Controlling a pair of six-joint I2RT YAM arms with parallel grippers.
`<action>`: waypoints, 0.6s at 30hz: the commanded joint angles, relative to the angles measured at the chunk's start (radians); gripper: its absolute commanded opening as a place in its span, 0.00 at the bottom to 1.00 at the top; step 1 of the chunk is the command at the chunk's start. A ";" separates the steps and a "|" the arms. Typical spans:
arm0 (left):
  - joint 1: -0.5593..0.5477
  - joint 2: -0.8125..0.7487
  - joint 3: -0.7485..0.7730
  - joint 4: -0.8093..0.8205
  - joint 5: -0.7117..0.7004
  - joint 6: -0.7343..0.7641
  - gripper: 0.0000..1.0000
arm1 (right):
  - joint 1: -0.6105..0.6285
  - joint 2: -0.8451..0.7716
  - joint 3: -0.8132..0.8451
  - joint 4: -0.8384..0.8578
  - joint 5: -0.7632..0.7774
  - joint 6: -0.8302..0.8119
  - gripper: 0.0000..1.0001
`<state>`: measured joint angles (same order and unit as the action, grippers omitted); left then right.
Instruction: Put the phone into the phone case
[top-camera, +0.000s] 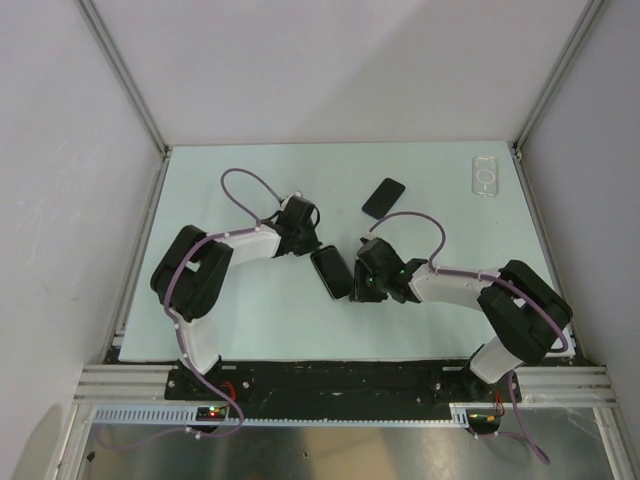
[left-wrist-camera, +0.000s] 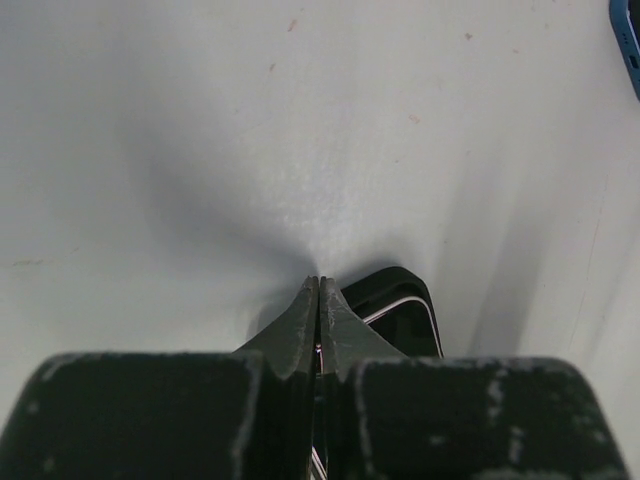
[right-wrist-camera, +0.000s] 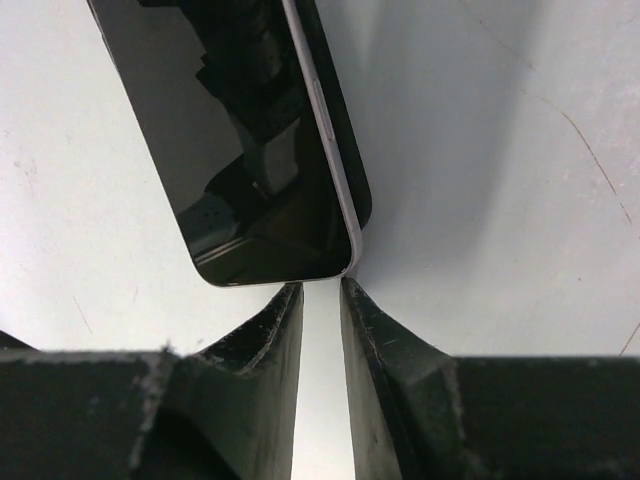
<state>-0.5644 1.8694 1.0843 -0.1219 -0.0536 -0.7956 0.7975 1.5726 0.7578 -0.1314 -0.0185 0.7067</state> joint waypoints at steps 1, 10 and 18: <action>-0.053 -0.085 -0.091 -0.064 -0.006 -0.073 0.04 | -0.047 0.059 0.048 0.055 0.048 -0.018 0.27; -0.101 -0.182 -0.215 -0.009 -0.022 -0.167 0.03 | -0.147 0.123 0.159 -0.005 0.060 -0.100 0.27; -0.159 -0.222 -0.318 0.053 -0.045 -0.259 0.02 | -0.189 0.179 0.240 -0.058 0.088 -0.153 0.28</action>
<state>-0.7025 1.6588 0.8322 -0.0326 -0.1009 -0.9928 0.6273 1.7084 0.9428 -0.2321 -0.0093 0.5972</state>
